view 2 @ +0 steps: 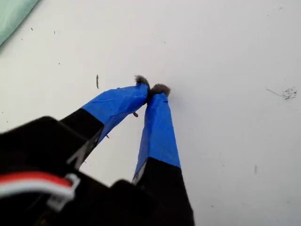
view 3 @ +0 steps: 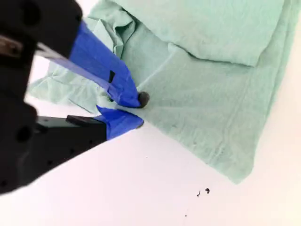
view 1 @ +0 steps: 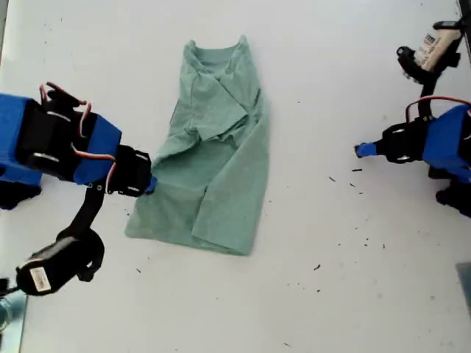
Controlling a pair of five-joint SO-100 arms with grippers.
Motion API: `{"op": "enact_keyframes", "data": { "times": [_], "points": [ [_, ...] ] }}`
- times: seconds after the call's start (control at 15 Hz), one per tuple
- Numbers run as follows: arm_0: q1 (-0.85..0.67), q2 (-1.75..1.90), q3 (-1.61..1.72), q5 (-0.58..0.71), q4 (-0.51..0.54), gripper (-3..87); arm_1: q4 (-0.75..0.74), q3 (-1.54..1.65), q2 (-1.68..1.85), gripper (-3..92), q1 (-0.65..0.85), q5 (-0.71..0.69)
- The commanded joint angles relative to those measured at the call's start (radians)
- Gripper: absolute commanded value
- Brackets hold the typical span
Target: Fold t shirt
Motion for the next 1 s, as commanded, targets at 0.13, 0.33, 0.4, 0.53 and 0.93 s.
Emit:
{"op": "enact_keyframes", "data": {
  "times": [0.13,0.33,0.4,0.53,0.93],
  "points": [
    [0.061,-0.495,-0.804,0.112,-0.078,-0.2,0.002,0.037,0.014,2.4,0.009,0.009],
    [0.012,-0.69,-0.841,0.216,-0.489,13.2,0.002,0.037,0.014,2.4,0.006,0.011],
    [-0.002,-0.77,-0.848,0.268,-0.591,23.3,0.002,0.038,0.014,2.4,0.006,0.012],
    [-0.032,-0.815,-0.847,0.288,-0.598,26.4,0.002,0.038,0.014,2.4,0.005,0.014],
    [-0.156,-0.002,-0.373,0.337,-0.273,28.3,0.003,0.038,0.014,2.4,0.003,0.014]
  ]
}}
